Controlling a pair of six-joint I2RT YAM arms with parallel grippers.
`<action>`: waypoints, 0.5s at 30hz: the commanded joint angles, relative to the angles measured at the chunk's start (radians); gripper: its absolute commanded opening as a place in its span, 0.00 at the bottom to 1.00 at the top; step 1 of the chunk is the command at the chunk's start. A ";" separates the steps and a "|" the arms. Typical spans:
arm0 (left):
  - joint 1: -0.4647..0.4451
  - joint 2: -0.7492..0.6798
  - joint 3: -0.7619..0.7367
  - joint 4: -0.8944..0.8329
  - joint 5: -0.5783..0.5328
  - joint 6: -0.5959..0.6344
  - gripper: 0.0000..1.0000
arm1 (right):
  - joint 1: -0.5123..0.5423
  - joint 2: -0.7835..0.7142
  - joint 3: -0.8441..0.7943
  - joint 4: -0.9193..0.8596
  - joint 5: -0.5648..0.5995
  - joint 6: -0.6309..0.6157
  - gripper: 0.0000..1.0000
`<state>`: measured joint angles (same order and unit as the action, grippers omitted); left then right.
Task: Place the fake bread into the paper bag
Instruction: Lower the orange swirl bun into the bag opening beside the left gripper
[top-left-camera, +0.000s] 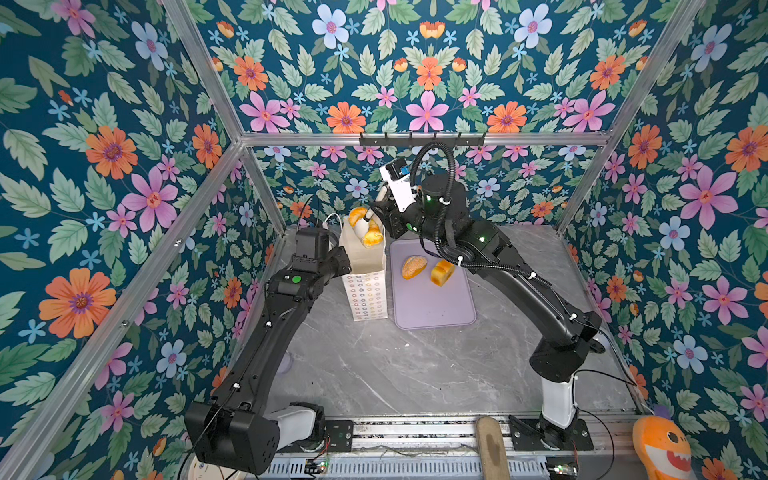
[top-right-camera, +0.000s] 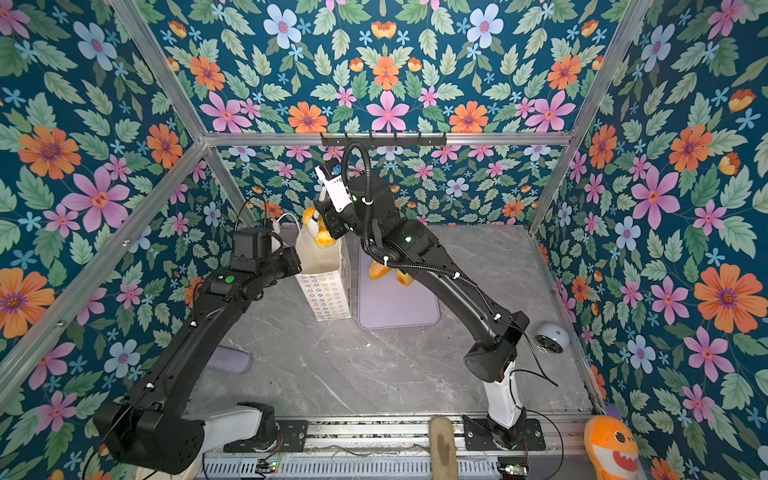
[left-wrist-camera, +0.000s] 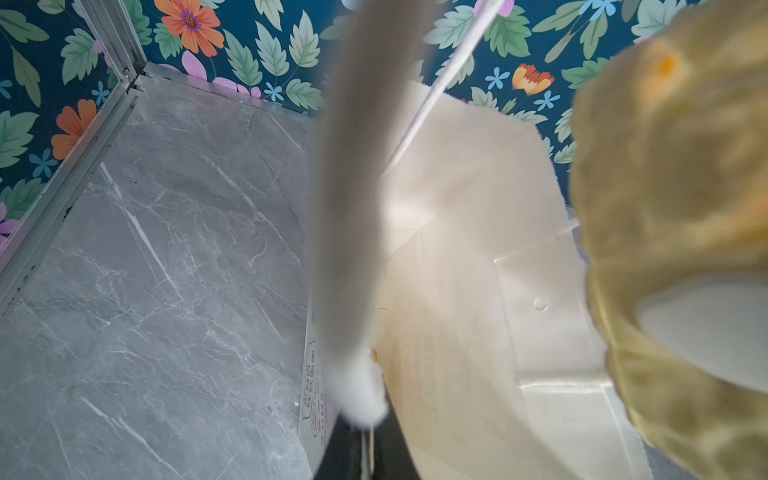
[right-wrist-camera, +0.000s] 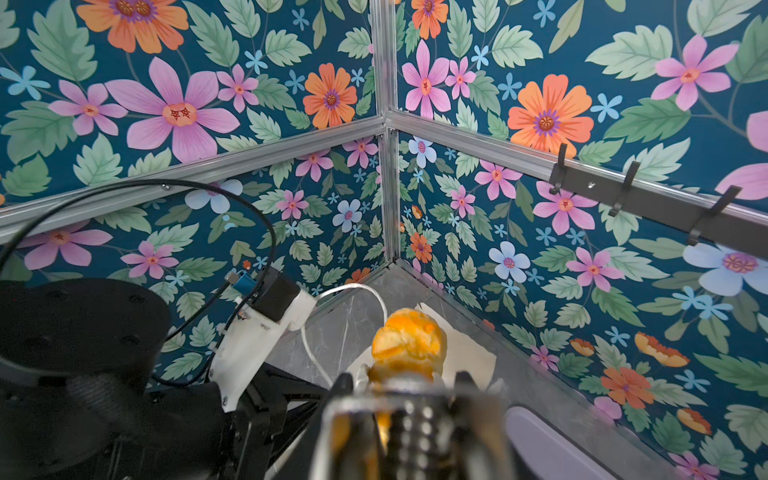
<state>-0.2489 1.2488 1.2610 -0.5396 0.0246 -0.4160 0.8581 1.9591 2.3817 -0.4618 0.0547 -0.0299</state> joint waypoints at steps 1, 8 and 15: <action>0.002 0.003 0.006 -0.005 -0.011 0.004 0.10 | 0.001 0.008 0.011 0.040 0.023 -0.021 0.38; 0.001 0.014 0.009 -0.006 -0.009 0.005 0.08 | 0.001 0.053 0.050 0.011 0.020 -0.007 0.39; 0.003 0.015 0.016 -0.006 -0.002 0.005 0.03 | 0.001 0.093 0.076 -0.006 0.008 0.020 0.39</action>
<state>-0.2485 1.2617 1.2663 -0.5400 0.0246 -0.4152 0.8581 2.0468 2.4439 -0.4824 0.0616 -0.0254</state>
